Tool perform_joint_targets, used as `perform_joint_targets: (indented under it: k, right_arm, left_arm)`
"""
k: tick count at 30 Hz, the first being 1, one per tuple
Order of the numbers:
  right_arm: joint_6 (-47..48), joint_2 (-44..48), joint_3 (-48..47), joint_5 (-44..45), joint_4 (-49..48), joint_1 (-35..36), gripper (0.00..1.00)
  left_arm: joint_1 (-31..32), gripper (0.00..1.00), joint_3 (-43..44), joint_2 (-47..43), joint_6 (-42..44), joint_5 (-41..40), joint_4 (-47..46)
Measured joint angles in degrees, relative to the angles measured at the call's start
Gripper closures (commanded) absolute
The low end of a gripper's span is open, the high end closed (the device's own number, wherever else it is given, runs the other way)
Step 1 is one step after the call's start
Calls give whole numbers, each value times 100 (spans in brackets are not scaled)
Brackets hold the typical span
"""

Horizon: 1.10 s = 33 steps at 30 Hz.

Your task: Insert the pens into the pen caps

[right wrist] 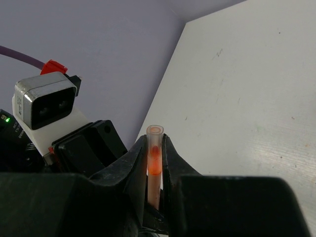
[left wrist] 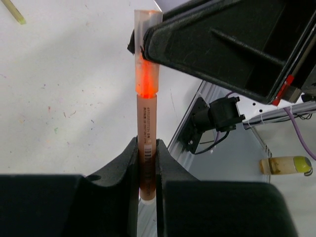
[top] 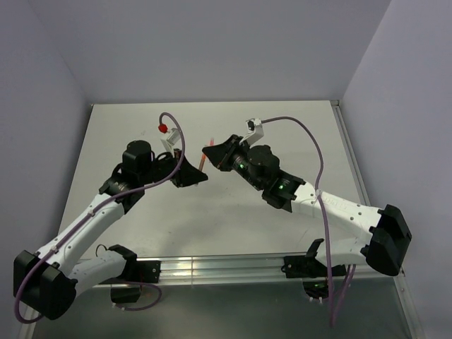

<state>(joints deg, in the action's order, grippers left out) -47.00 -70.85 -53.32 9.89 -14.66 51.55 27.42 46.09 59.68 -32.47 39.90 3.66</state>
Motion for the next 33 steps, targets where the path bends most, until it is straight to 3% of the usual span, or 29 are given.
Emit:
perform_joint_targets:
  k: [15, 33]
  right_arm:
    - [190, -184, 2, 802, -498, 619, 100]
    - [284, -223, 297, 1394, -955, 1231, 100]
  left_arm:
    - [-350, 100, -186, -442, -37, 264, 92]
    - [-474, 100, -179, -765, 179, 455, 901]
